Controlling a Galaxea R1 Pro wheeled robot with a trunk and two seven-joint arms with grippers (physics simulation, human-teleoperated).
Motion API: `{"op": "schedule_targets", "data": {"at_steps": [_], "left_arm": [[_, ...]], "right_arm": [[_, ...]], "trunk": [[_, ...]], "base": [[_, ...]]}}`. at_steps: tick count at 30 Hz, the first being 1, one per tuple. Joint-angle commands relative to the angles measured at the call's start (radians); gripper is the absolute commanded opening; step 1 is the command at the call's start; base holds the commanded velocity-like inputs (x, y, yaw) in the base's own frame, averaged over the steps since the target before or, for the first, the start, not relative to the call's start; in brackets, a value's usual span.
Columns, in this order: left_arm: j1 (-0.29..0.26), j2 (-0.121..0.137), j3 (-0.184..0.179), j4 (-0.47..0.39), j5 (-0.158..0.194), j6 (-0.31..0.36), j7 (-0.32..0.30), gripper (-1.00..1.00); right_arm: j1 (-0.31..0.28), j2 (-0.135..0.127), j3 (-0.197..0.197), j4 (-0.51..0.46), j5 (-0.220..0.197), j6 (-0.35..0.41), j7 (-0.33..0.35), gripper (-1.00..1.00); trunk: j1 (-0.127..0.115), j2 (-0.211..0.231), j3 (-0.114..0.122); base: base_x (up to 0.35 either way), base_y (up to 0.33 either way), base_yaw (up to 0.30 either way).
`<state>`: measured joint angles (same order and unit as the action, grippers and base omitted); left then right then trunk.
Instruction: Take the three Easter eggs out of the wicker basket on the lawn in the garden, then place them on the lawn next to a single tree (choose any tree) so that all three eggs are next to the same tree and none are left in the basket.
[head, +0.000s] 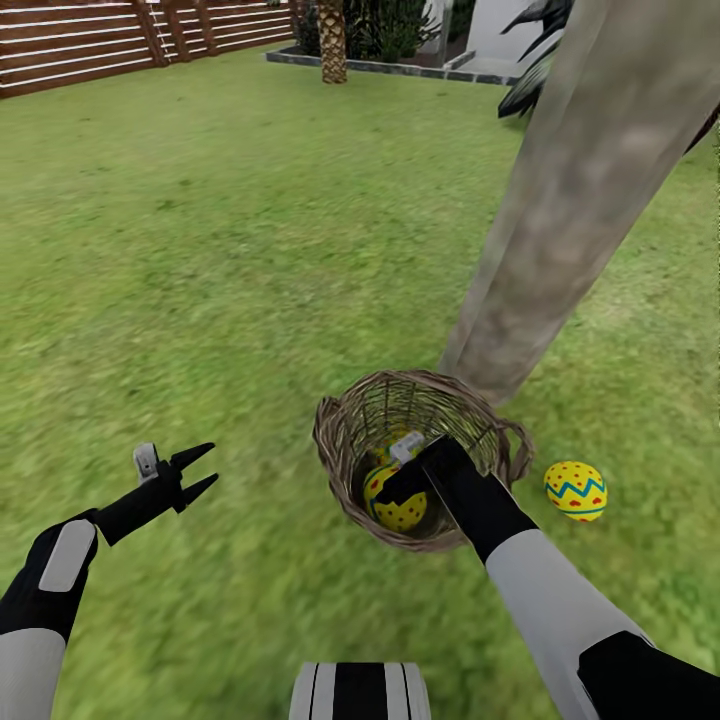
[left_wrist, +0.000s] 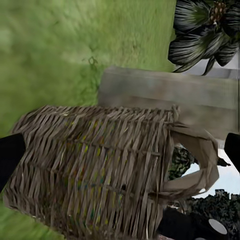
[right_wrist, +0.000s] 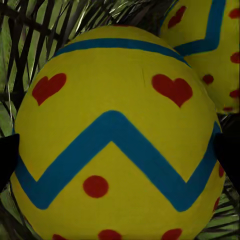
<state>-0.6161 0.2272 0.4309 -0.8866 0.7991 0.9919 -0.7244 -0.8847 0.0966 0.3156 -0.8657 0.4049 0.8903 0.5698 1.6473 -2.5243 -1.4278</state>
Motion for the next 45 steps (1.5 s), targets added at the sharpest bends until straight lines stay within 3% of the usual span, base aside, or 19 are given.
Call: {"op": "schedule_targets", "data": {"at_steps": [1, 8, 11, 16, 18, 20, 23, 24, 25, 26, 28, 29, 31, 33, 36, 38, 39, 43, 45], "left_arm": [[-0.001, 0.000, 0.002, 0.000, -0.005, 0.004, -0.005, 1.00], [-0.001, 0.000, 0.002, 0.000, -0.005, 0.004, -0.004, 1.00], [-0.001, -0.001, 0.002, 0.000, -0.005, 0.004, -0.004, 1.00], [-0.001, 0.000, 0.004, 0.000, -0.008, 0.003, 0.000, 1.00], [-0.001, 0.000, 0.005, 0.000, -0.009, 0.003, 0.000, 1.00], [-0.001, 0.001, 0.005, 0.000, -0.009, 0.003, 0.001, 1.00], [-0.001, 0.001, 0.005, 0.000, -0.010, 0.002, 0.002, 1.00], [-0.001, 0.000, 0.005, 0.000, -0.011, 0.002, 0.002, 1.00], [-0.001, 0.000, 0.005, 0.000, -0.011, 0.002, 0.003, 1.00], [-0.001, 0.000, 0.005, 0.001, -0.011, 0.002, 0.003, 1.00], [-0.001, 0.000, 0.004, 0.001, -0.011, 0.002, 0.005, 1.00], [-0.001, 0.000, 0.003, 0.001, -0.011, 0.002, 0.006, 1.00], [-0.001, 0.000, 0.002, 0.001, -0.011, 0.002, 0.006, 1.00], [-0.001, 0.000, 0.002, 0.001, -0.012, 0.002, 0.006, 1.00], [-0.001, 0.000, 0.002, 0.001, -0.012, 0.002, 0.007, 1.00], [-0.001, 0.000, 0.001, 0.001, -0.012, 0.002, 0.008, 1.00], [-0.001, 0.000, 0.001, 0.001, -0.012, 0.002, 0.008, 1.00], [-0.001, -0.002, 0.000, 0.002, -0.012, 0.002, 0.008, 1.00], [-0.001, -0.002, 0.000, 0.002, -0.013, 0.002, 0.008, 1.00]], "right_arm": [[0.000, 0.000, 0.000, -0.001, 0.011, 0.002, 0.008, -1.00], [0.000, -0.004, -0.005, -0.032, 0.011, 0.008, 0.011, -1.00], [0.000, -0.009, -0.083, -0.095, 0.013, 0.062, 0.012, -1.00], [0.001, -0.014, -0.103, -0.160, 0.012, 0.085, 0.015, -1.00], [0.010, -0.015, -0.103, -0.247, 0.011, 0.088, 0.067, -1.00], [0.012, -0.033, -0.107, -0.322, 0.012, 0.092, 0.153, -1.00], [0.021, -0.059, -0.131, -0.426, 0.012, 0.114, 0.187, -1.00], [0.029, -0.068, -0.162, -0.449, 0.012, 0.115, 0.189, -1.00], [0.037, -0.074, -0.226, -0.482, 0.010, 0.116, 0.197, -1.00], [0.060, -0.078, -0.346, -0.535, 0.012, 0.116, 0.271, -1.00], [0.087, -0.086, -0.462, -0.554, 0.015, 0.115, 0.449, -1.00], [0.099, -0.094, -0.543, -0.559, 0.013, 0.114, 0.519, -1.00], [0.107, -0.099, -0.743, -0.567, 0.014, 0.113, 0.679, -1.00], [0.108, -0.103, -0.840, -0.571, 0.014, 0.113, 0.765, -1.00], [0.131, -0.133, -0.890, -0.572, 0.013, 0.113, 0.807, -1.00], [0.142, -0.159, -0.960, -0.572, 0.014, 0.113, 0.859, -1.00], [0.148, -0.166, -0.976, -0.572, 0.015, 0.113, 0.871, -1.00], [0.182, -0.199, -1.008, -0.569, 0.015, 0.109, 0.882, -1.00], [0.198, -0.230, -1.064, -0.566, 0.022, 0.105, 0.882, -1.00]], "trunk": [[-0.001, 0.000, 0.003], [-0.004, 0.002, 0.030], [-0.005, 0.002, 0.042], [-0.007, 0.004, 0.061], [-0.008, 0.004, 0.069], [-0.009, 0.004, 0.077], [-0.010, 0.005, 0.088], [-0.011, 0.005, 0.092], [-0.011, 0.006, 0.096], [-0.012, 0.006, 0.100], [-0.013, 0.006, 0.108], [-0.013, 0.007, 0.112], [-0.014, 0.007, 0.119], [-0.015, 0.007, 0.127], [-0.016, 0.008, 0.139], [-0.017, 0.009, 0.146], [-0.018, 0.009, 0.150], [-0.019, 0.010, 0.166], [-0.020, 0.010, 0.173]], "base": [[0.000, 0.000, 0.000], [0.000, 0.000, 0.000], [0.000, 0.000, 0.000], [-0.108, 0.000, 0.000], [-0.333, 0.000, 0.000], [-0.338, 0.000, 0.000], [-0.189, 0.000, 0.000], [-0.032, 0.000, 0.000], [-0.013, 0.000, 0.000], [-0.003, 0.000, 0.000], [-0.001, 0.000, 0.000], [0.000, 0.000, 0.000], [0.000, 0.000, 0.000], [0.000, 0.000, 0.000], [-0.077, 0.000, 0.000], [-0.302, 0.000, 0.000], [-0.328, 0.000, 0.000], [-0.326, 0.000, 0.000], [-0.097, 0.000, 0.000]]}}
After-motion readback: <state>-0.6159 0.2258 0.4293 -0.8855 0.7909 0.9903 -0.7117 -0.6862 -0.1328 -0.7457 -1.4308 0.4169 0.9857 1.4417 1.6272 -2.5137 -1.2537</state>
